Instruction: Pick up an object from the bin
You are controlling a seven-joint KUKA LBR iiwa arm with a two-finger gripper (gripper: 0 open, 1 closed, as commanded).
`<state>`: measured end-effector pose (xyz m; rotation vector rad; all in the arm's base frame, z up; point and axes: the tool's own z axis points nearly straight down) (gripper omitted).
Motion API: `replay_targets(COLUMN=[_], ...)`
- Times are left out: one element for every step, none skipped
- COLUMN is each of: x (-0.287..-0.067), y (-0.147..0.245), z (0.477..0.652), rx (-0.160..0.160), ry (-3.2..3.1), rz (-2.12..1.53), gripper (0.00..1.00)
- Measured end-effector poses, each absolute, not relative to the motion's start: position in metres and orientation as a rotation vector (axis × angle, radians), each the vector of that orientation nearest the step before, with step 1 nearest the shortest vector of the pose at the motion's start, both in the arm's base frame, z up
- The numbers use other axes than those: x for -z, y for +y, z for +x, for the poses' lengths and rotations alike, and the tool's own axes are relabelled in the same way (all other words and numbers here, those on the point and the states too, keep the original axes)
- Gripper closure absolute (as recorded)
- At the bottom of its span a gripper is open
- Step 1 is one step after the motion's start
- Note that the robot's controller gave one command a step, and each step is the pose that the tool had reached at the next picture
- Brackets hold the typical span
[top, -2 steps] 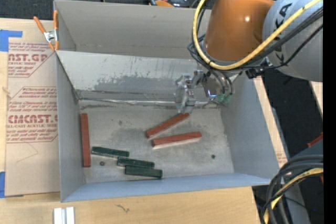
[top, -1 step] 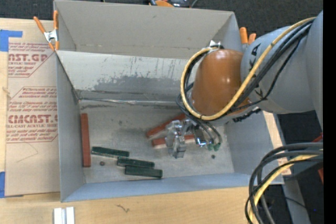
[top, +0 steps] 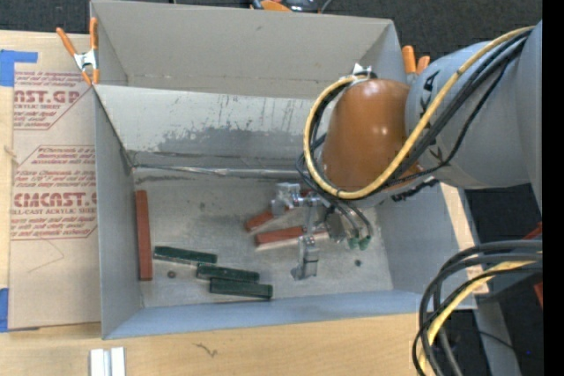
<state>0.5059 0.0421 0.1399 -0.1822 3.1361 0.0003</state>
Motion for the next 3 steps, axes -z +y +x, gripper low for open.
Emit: replay_targets(x=[-0.066, -0.07, -0.249], y=[0.024, 0.025, 0.018], z=[0.586, 0.585, 0.59], rx=[0.0, -0.001, 0.002], ry=[3.126, 3.126, 3.111], rz=[-0.293, -0.293, -0.34], gripper=[0.0, 1.0, 1.0])
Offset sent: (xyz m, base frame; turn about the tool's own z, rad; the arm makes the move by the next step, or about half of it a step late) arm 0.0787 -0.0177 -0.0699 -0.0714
